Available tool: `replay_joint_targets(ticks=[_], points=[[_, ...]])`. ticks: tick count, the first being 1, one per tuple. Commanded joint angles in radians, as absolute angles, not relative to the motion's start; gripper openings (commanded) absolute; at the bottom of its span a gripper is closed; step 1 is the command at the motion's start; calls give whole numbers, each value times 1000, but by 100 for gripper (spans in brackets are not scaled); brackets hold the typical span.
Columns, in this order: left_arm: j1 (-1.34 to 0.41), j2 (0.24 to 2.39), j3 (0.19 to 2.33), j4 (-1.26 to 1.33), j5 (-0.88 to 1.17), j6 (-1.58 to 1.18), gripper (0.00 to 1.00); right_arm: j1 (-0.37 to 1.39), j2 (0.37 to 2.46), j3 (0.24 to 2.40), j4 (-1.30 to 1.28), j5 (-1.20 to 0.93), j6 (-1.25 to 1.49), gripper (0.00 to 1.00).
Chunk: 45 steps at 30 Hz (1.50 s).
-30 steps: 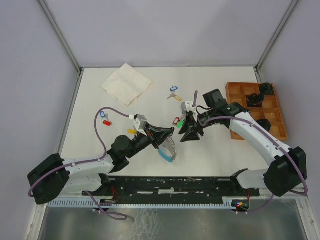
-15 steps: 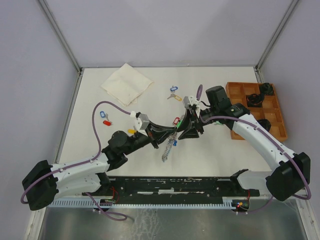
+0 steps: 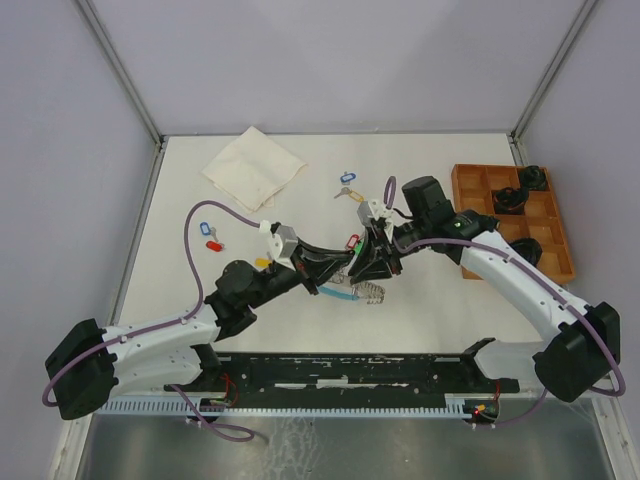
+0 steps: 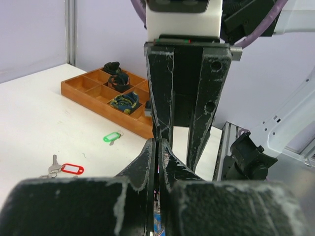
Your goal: Remove the keys from the keyring
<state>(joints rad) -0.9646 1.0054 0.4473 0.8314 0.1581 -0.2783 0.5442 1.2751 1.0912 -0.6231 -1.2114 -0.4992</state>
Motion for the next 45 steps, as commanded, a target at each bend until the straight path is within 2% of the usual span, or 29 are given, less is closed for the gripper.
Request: replay_joint_targets(ticks=[1,4,9,25,32,36,41,45], points=[[-968,990,461,973,122,-291,3,563,1273,1082,-589,-1231,-513,24],[-967,995,455,999,127,-308,3,570,1275,1078,-581,-1207,-511,17],[-967,1004,451,1025,133,-327,3,573,1272,1077,-576,-1190,-509,15],[-966,1003,431,1067,231,-314,3,534,1249,1112,-633,-1240,-541,28],[-966,1007,416,1103,279,-293,3,534,1250,1103,-617,-1261,-537,30],[-966,1009,409,1115,292,-283,3,538,1249,1107,-643,-1273,-569,29],[-965,1015,408,1124,299,-281,3,552,1253,1109,-671,-1275,-619,21],[-965,1019,403,1145,298,-292,3,561,1256,1105,-679,-1259,-642,19]])
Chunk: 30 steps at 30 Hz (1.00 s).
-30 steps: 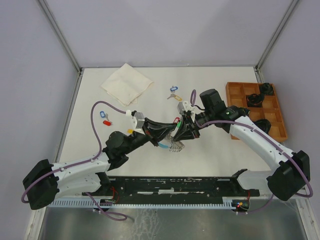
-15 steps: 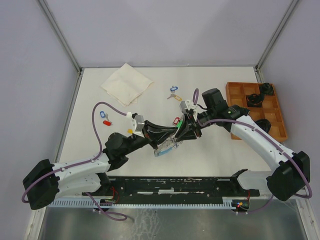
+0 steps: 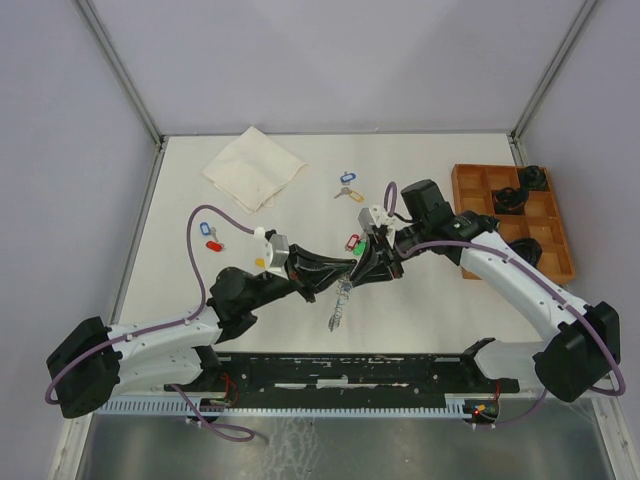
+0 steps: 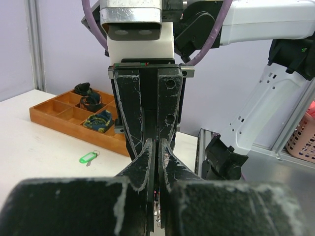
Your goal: Remove the keys from the keyring
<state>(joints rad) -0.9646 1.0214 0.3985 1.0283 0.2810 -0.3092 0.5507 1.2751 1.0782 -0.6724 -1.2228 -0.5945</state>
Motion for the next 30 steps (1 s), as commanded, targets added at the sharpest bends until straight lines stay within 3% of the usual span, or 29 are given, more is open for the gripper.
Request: replay_joint_targets(ticks=[1,15,30], points=[[-965,1020,402,1154,298,-296,3,563,1256,1105,-679,-1256,-646,20],[-965,1043,361,1263,213,-341,3,578,1244,1129,-795,-1283,-818,21],[-970,1090,362,1338,141,-418,3,596,1212,1103,-610,-1080,-615,27]])
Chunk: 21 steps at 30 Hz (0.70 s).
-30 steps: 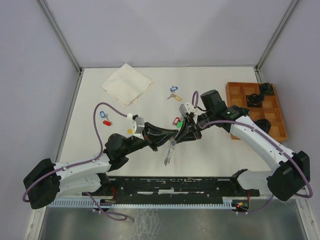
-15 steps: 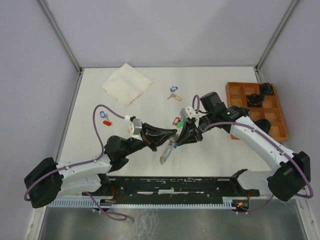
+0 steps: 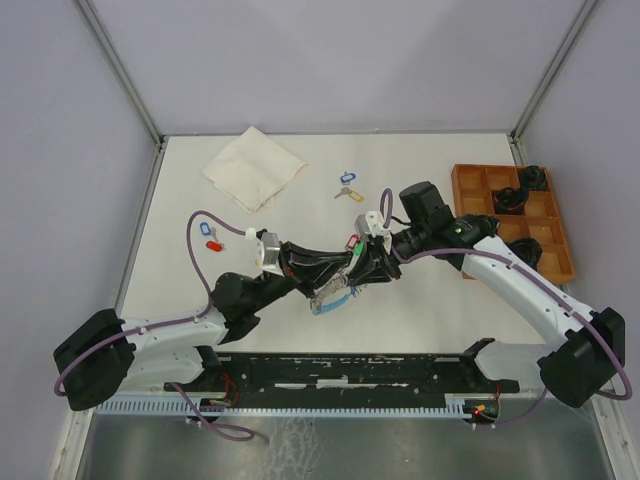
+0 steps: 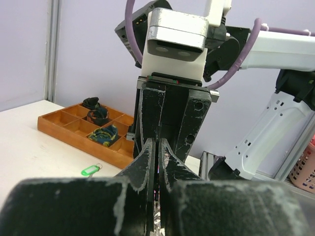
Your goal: Remove the keys from the keyring
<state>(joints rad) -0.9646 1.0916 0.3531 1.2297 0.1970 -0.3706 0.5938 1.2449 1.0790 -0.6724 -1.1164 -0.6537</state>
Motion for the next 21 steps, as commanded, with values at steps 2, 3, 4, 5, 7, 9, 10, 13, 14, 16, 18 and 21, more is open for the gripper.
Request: replay_joint_targets(ticks=[2,3,4,5,7,9,10,13,14,16,18,21], points=[[-972,1096,359,1349,117,-435,3,597,1208,1098,-594,-1074,-600,27],[-972,1101,357,1355,111,-442,3,598,1206,1097,-586,-1064,-596,27],[-972,1106,357,1359,103,-450,3,600,1204,1096,-580,-1055,-594,27],[-971,1111,358,1364,95,-458,3,602,1203,1095,-575,-1046,-590,27],[-972,1120,361,1372,79,-476,3,607,1197,1093,-556,-1032,-574,27],[-973,1132,367,1379,69,-492,3,617,1192,1091,-539,-1013,-559,27],[-975,1137,370,1379,62,-497,3,621,1190,1089,-528,-1001,-549,27],[-982,1151,381,1379,36,-507,3,627,1185,1083,-503,-977,-526,27],[-984,1154,383,1381,24,-511,3,628,1183,1080,-496,-974,-519,27],[-990,1158,385,1382,3,-515,3,631,1180,1075,-488,-969,-512,27],[-994,1161,386,1383,-6,-518,3,633,1177,1073,-480,-956,-503,26],[-1001,1160,388,1382,-14,-518,3,634,1175,1071,-471,-936,-495,22]])
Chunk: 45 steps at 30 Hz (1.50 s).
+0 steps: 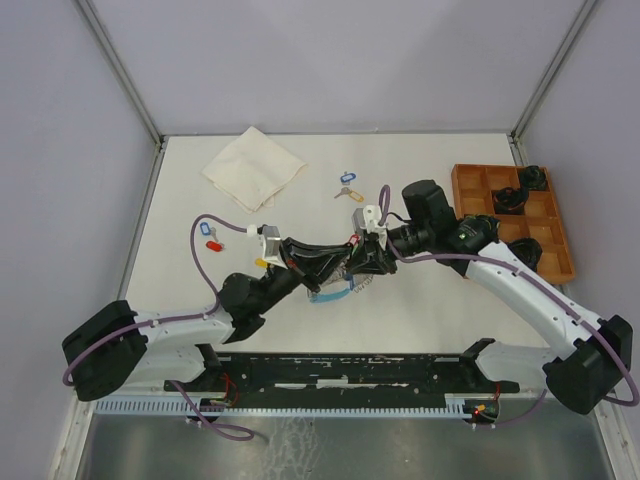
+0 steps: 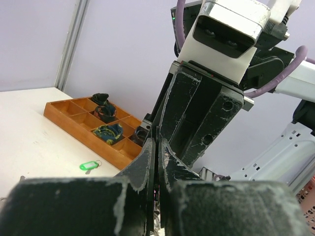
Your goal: Remove the keys from the keyring
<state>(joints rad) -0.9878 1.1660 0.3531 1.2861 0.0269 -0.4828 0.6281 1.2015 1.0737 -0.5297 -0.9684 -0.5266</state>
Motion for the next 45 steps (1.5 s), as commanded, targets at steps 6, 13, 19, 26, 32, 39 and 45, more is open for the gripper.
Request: replay_joint_targets(ticks=[6,13,19,26,32,39,45], points=[[-1006,1143,381,1359,-34,-508,3,634,1170,1085,-491,-917,-498,1],[-1007,1120,385,1241,-36,-452,3,631,1166,1118,-544,-939,-514,1],[-1007,1127,400,1139,-4,-404,3,622,1171,1150,-579,-972,-483,1],[-1006,1131,426,1091,49,-365,3,614,1197,1146,-543,-964,-377,1],[-1006,1102,402,1155,50,-366,3,573,1201,1184,-674,-1059,-474,5],[-1004,1070,421,1082,199,-270,3,525,1184,1217,-803,-1158,-611,31],[-989,1023,416,1039,260,-198,3,523,1192,1198,-785,-1157,-613,46]])
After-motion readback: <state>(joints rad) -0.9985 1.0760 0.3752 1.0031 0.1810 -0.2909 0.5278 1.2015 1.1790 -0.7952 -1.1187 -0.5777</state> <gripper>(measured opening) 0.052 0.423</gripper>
